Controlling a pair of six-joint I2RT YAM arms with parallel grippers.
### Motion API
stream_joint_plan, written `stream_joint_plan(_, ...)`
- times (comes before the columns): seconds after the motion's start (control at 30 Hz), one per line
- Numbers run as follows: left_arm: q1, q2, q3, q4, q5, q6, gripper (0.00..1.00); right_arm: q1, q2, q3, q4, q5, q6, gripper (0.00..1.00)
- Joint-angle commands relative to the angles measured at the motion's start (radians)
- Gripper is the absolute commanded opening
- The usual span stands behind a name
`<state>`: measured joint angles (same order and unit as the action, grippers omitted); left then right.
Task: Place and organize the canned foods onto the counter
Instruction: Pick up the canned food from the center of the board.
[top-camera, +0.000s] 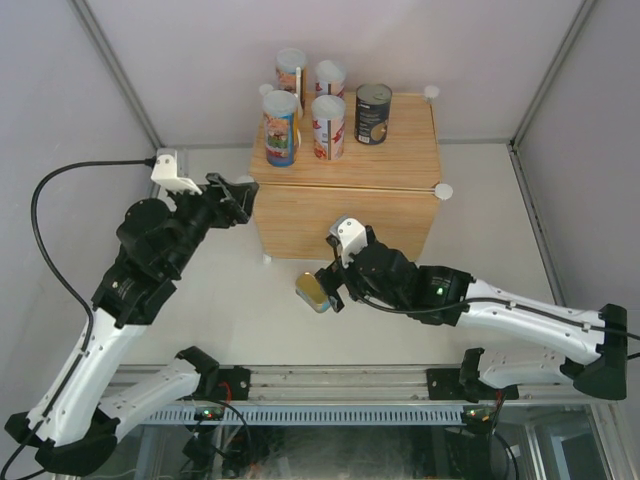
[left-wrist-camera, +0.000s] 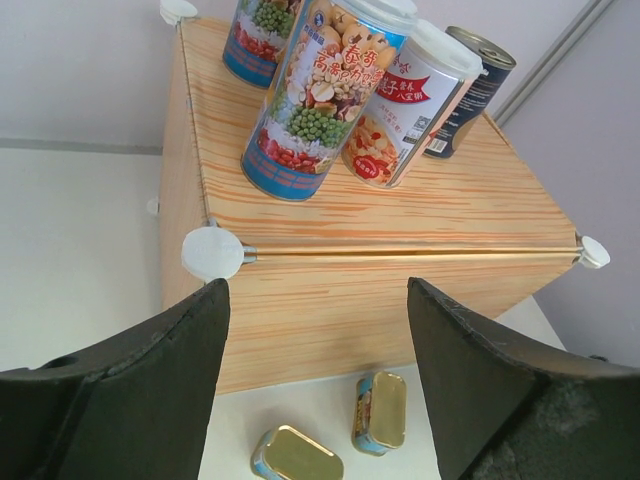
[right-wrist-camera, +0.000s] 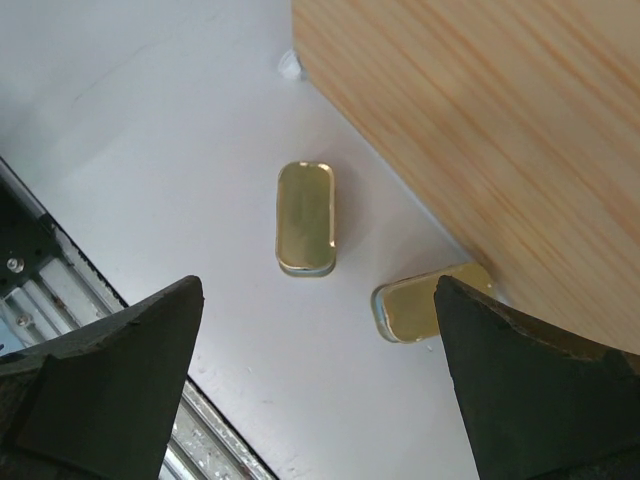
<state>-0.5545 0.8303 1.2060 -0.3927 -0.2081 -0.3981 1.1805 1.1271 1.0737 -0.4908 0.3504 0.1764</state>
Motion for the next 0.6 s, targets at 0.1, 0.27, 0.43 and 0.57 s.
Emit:
stream_joint_plan(0.1,0.007,-0.042,-0.021,-0.019,-0.011,0.008,0.76,0.001,0.063,-0.071,0.133,-0.105,0.067,0.98)
stream_joint_plan(0.27,0.007,-0.051,-0.014,-0.053,-0.002,-0.004,0.76,-0.04,0.137,-0.113,0.205,-0.186,0.097,0.98)
stream_joint_plan(0.43,0.006,-0.072,-0.024,-0.081,-0.006,-0.011,0.76,-0.067,0.221,-0.118,0.277,-0.24,0.092,0.98)
stream_joint_plan(0.57,0.007,-0.088,-0.032,-0.094,-0.022,-0.016,0.76,-0.091,0.281,-0.116,0.31,-0.265,0.101,0.98)
